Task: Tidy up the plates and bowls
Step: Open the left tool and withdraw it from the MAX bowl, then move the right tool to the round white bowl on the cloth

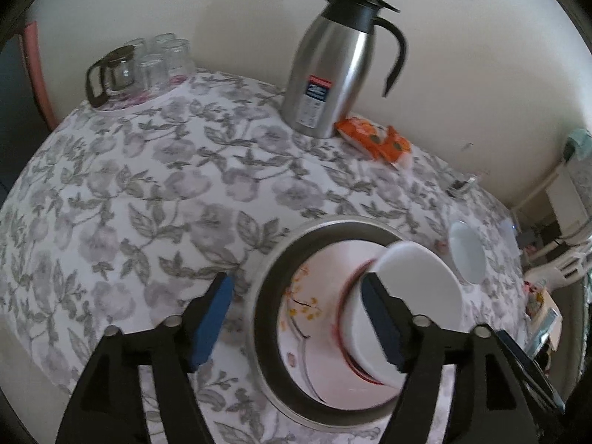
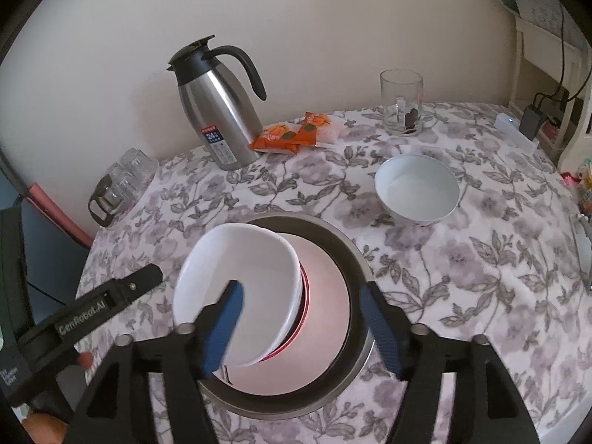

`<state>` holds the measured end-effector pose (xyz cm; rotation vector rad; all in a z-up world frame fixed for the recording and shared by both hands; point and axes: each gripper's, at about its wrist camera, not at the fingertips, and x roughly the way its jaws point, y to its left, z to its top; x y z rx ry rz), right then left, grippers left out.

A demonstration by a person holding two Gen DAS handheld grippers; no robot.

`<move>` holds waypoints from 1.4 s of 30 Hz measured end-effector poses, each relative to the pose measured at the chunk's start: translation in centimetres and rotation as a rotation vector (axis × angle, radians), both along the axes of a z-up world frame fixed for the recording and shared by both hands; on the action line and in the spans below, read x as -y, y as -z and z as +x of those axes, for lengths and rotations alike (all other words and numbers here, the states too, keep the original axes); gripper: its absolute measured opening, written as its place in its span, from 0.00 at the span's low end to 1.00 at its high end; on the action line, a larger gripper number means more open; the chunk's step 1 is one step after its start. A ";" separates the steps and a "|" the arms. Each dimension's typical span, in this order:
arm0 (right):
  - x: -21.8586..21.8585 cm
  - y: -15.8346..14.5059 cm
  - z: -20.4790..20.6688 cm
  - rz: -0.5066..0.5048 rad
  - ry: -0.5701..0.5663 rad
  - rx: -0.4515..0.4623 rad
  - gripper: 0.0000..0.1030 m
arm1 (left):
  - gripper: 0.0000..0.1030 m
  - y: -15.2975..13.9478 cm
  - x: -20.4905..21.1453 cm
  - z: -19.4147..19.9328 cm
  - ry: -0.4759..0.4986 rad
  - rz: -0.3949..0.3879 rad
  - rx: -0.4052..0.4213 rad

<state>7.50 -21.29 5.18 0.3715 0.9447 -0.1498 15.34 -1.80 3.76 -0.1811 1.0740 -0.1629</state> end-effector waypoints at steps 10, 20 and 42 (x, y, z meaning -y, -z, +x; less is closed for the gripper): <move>0.4 -0.9 0.1 -0.016 -0.034 0.062 1.00 | 0.89 0.1 -0.7 0.8 -0.077 0.041 0.029; 1.7 0.0 0.1 0.003 -0.093 0.073 1.00 | 0.89 1.2 -3.1 -0.6 -0.272 0.088 0.045; 4.1 -0.4 -1.9 0.039 -0.089 0.095 1.00 | 0.89 0.4 -2.0 -3.0 -0.307 0.122 0.125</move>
